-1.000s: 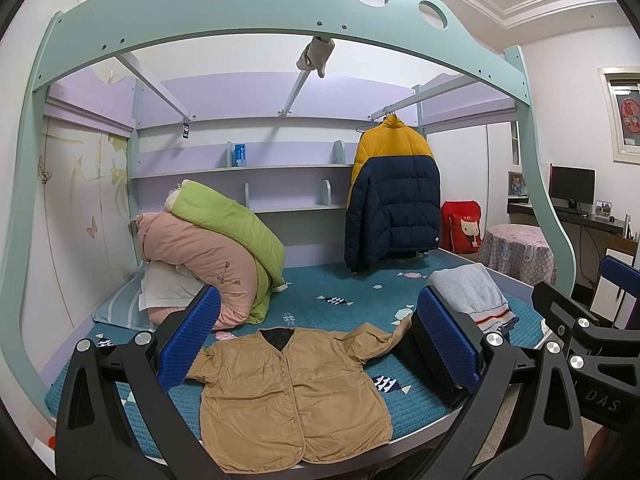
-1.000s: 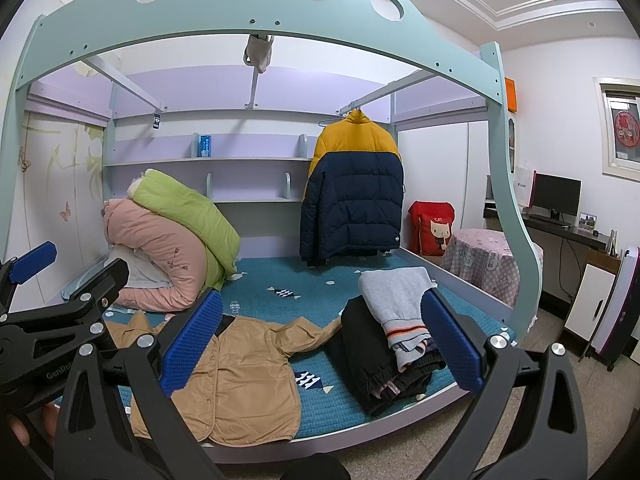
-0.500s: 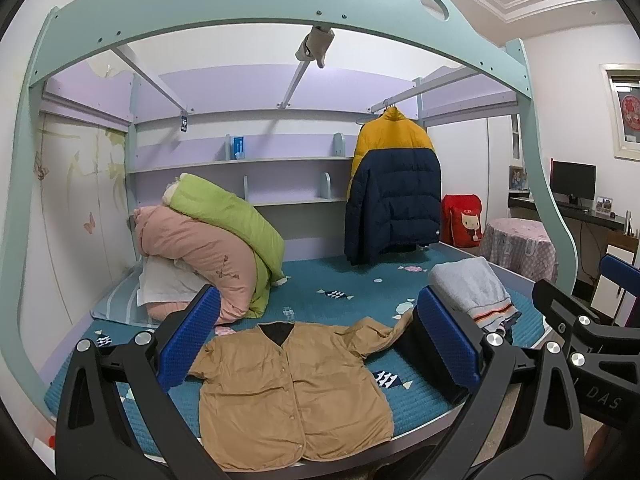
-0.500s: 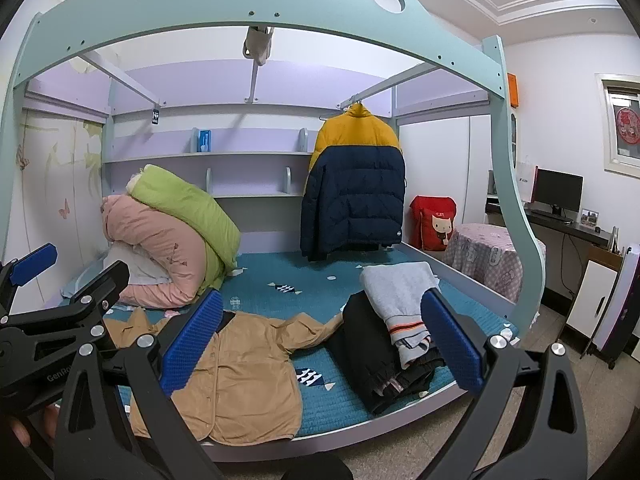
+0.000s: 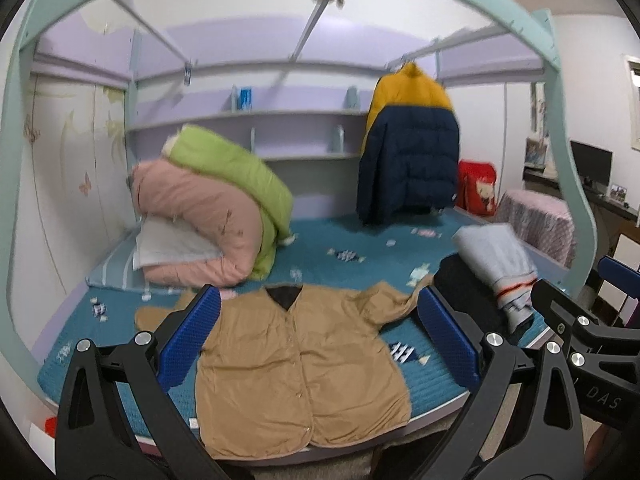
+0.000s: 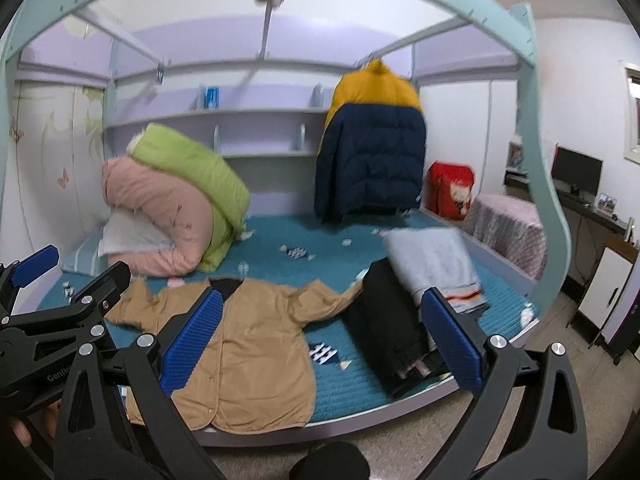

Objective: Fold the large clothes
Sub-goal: 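Lower both tools onto the tan jacket and grasp its sleeve with the left tool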

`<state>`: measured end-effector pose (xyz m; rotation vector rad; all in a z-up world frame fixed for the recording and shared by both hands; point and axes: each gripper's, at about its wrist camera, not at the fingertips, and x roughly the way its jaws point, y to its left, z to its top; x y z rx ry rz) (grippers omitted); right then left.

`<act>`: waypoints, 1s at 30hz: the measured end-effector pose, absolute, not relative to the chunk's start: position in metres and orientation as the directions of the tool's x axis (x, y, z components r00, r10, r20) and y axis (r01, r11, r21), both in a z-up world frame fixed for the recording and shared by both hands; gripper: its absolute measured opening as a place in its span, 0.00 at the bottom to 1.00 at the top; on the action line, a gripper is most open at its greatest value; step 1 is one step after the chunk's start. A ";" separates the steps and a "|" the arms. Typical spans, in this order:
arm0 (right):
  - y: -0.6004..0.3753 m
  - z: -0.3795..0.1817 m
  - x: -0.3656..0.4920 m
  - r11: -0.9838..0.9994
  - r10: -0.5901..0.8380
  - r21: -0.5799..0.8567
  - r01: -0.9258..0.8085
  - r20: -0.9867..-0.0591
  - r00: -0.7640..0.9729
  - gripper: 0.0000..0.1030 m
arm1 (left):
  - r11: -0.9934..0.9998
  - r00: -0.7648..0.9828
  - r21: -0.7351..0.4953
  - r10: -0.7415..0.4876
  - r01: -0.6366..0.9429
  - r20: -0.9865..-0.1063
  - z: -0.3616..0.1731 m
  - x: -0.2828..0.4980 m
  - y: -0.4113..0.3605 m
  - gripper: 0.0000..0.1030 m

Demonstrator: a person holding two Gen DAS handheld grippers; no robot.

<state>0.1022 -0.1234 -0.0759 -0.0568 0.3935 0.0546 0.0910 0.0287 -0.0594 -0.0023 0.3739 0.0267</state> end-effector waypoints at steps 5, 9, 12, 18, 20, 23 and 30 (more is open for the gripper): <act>-0.089 -0.123 0.162 0.990 0.106 -0.019 -0.137 -0.525 0.844 0.93 | 0.996 0.871 -0.001 0.077 -0.089 -0.485 -0.106 0.142 0.062 0.96; -0.053 -0.162 0.203 0.979 0.159 0.002 -0.204 -0.632 0.759 0.93 | 0.990 0.809 0.014 0.123 -0.141 -0.575 -0.154 0.185 0.103 0.95; -0.012 -0.196 0.235 0.963 0.193 0.004 -0.268 -0.706 0.681 0.93 | 0.984 0.756 0.021 0.151 -0.179 -0.636 -0.193 0.213 0.140 0.95; 0.067 -0.255 0.298 0.919 0.258 0.017 -0.394 -0.782 0.567 0.93 | 0.959 0.648 -0.141 0.054 -0.246 -0.760 -0.274 0.265 0.247 0.95; 0.095 -0.277 0.322 0.902 0.266 0.015 -0.431 -0.806 0.529 0.93 | 0.937 0.617 -0.168 0.061 -0.307 -0.785 -0.300 0.284 0.289 0.95; 0.137 -0.313 0.360 0.877 0.269 0.001 -0.481 -0.830 0.488 0.93 | 0.897 0.578 -0.214 0.055 -0.387 -0.814 -0.339 0.317 0.356 0.95; 0.185 -0.364 0.421 0.850 0.281 -0.016 -0.526 -0.831 0.479 0.66 | 0.732 0.524 -0.308 0.078 -0.607 -0.848 -0.402 0.376 0.503 0.95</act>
